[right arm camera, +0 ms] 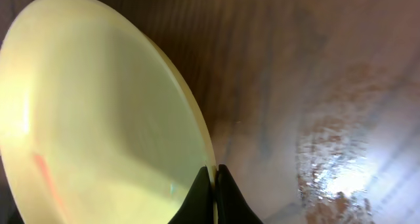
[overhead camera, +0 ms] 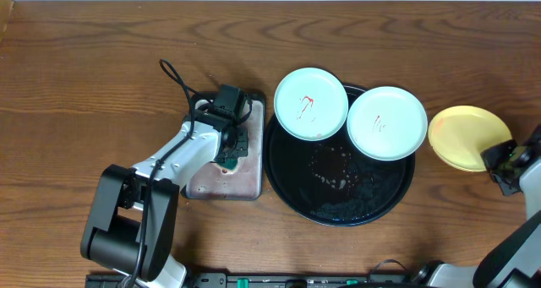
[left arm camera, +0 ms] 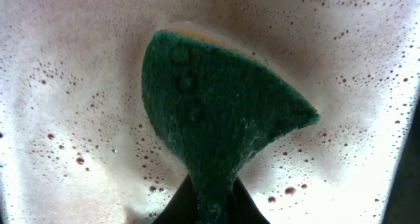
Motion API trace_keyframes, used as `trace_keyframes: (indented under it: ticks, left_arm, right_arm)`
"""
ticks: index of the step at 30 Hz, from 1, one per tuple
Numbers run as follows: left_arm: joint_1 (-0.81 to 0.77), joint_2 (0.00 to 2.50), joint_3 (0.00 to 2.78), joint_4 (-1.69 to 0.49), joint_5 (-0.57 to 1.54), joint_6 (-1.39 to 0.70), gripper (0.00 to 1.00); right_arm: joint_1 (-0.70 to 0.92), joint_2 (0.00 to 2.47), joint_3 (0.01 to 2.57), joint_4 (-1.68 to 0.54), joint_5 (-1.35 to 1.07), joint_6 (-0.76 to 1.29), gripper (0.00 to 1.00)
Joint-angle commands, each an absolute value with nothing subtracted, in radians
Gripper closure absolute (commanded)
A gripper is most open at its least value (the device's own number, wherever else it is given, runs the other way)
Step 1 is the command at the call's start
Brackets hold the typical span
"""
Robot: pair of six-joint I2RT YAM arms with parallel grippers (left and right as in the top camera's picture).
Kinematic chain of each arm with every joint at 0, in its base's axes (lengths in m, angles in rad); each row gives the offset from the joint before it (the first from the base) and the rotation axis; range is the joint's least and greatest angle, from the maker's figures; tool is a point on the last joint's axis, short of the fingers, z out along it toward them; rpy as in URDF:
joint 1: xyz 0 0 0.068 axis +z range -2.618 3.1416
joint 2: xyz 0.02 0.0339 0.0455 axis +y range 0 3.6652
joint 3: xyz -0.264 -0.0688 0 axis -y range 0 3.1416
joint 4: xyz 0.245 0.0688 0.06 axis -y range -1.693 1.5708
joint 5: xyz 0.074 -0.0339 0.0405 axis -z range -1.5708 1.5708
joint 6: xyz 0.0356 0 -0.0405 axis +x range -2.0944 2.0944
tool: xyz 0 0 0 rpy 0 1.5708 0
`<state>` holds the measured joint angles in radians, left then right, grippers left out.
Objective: Clean dirty plates on tray and stack at the side
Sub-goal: 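Lift the yellow plate with the right gripper and move it right, then release the yellow plate at the right side, grasp a green plate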
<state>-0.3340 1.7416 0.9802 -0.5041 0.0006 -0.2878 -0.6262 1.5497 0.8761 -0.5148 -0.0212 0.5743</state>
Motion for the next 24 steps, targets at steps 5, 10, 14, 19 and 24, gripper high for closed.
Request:
trace_keyframes:
  ticks: [5, 10, 14, 19, 24]
  left_arm:
    - [-0.332, 1.768, 0.973, -0.507, 0.012, -0.294, 0.92]
    - [-0.332, 1.768, 0.973, -0.507, 0.012, -0.294, 0.92]
    - [-0.332, 1.768, 0.973, -0.507, 0.012, -0.294, 0.93]
    - [-0.332, 1.768, 0.973, -0.507, 0.012, -0.294, 0.92]
    - [-0.332, 1.768, 0.973, -0.507, 0.012, -0.294, 0.93]
  right_arm:
    - [-0.611, 1.548, 0.896, -0.424, -0.191, 0.458, 0.55]
    - [-0.581, 1.549, 0.896, -0.308, -0.529, 0.239, 0.4]
    - [-0.513, 1.55, 0.895, -0.299, -0.635, 0.078, 0.39]
    - [-0.405, 1.563, 0.895, -0.298, -0.511, 0.002, 0.41]
    - [-0.32, 1.604, 0.895, -0.27, -0.373, 0.002, 0.43]
